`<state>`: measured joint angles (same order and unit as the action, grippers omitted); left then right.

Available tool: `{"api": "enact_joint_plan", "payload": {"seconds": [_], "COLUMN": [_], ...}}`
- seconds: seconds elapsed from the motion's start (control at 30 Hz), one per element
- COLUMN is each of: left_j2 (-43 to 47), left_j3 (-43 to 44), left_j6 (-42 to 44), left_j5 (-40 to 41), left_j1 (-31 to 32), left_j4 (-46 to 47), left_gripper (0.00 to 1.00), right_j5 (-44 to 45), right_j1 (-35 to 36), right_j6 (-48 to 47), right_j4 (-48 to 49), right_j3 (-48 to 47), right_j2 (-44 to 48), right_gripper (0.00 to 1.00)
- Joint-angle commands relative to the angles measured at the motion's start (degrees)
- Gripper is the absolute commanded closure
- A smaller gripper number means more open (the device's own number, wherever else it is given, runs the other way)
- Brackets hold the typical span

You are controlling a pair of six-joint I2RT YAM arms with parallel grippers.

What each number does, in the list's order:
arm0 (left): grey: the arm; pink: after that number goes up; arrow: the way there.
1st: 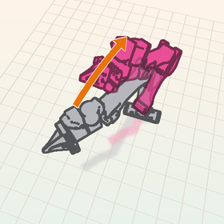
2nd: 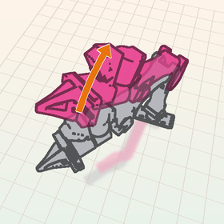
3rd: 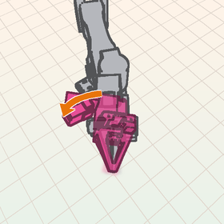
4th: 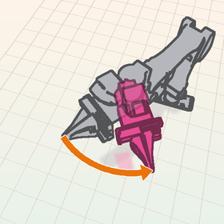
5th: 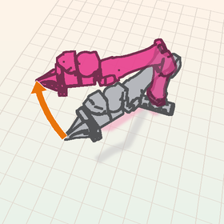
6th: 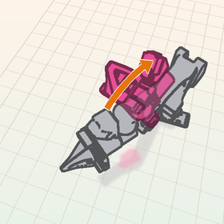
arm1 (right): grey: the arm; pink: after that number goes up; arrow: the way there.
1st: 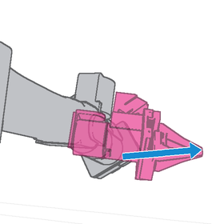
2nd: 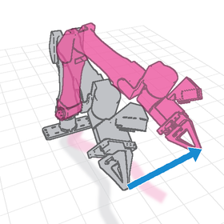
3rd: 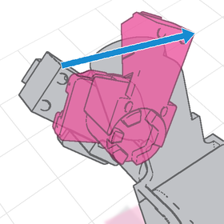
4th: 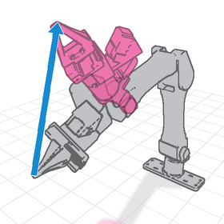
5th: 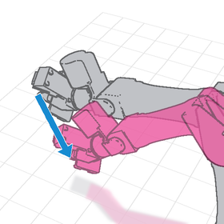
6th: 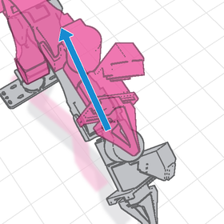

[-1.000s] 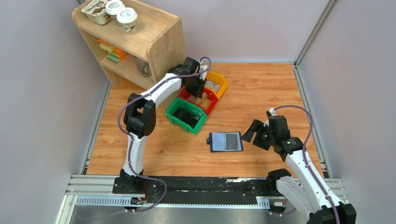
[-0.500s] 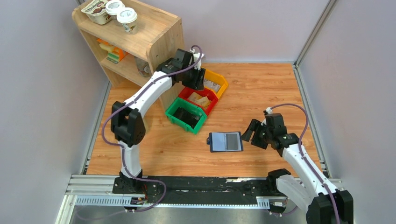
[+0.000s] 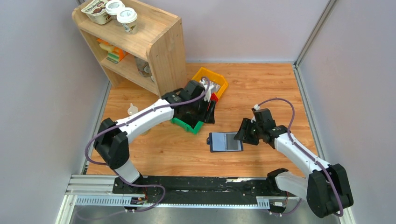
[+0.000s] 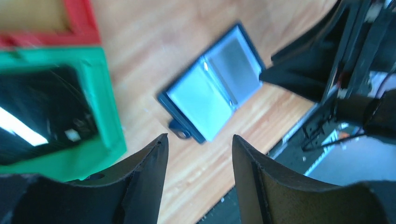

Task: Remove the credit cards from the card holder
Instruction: Place the credit card in the storage box, then remove the credit card from the card holder.

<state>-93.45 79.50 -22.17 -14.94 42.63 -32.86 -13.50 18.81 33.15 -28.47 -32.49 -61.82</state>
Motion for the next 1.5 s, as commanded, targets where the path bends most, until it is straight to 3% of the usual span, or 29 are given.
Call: {"api": "enact_joint_plan", "payload": {"seconds": [0.0, 0.27, 0.6, 0.77, 1.27, 1.47], "left_j2": [0.6, -6.4, -14.9, -16.6, -17.7, -17.6], "left_j3": [-6.6, -10.2, -9.6, -9.2, -8.5, -7.7], "left_j6": [-8.8, -13.0, -13.9, -13.9, -14.0, -13.9], "left_j5": [0.8, -0.1, 0.2, -0.1, -3.3, -1.2], "left_j1": [3.6, 7.6, 10.3, 10.4, 10.5, 10.5], "left_j4": [4.9, 10.1, 9.6, 9.4, 11.9, 9.3], "left_gripper": [0.39, 0.37, 0.48, 0.59, 0.62, 0.62], "right_j5": [1.9, 1.2, 3.9, 0.9, -6.5, 6.8], "right_j1": [1.7, 3.8, 4.0, 4.0, 5.0, 5.0], "right_j6": [-0.5, -1.3, -2.1, -2.7, -3.0, -2.3], "right_j4": [3.9, 5.6, 4.5, 5.9, 6.1, -0.3], "right_j3": [-2.8, -4.2, -3.1, -2.8, -6.3, -7.1], "right_j2": [-3.0, -9.1, -10.6, -11.2, -5.9, -7.3], "right_gripper": [0.47, 0.50, 0.50, 0.51, 0.63, 0.56]}}
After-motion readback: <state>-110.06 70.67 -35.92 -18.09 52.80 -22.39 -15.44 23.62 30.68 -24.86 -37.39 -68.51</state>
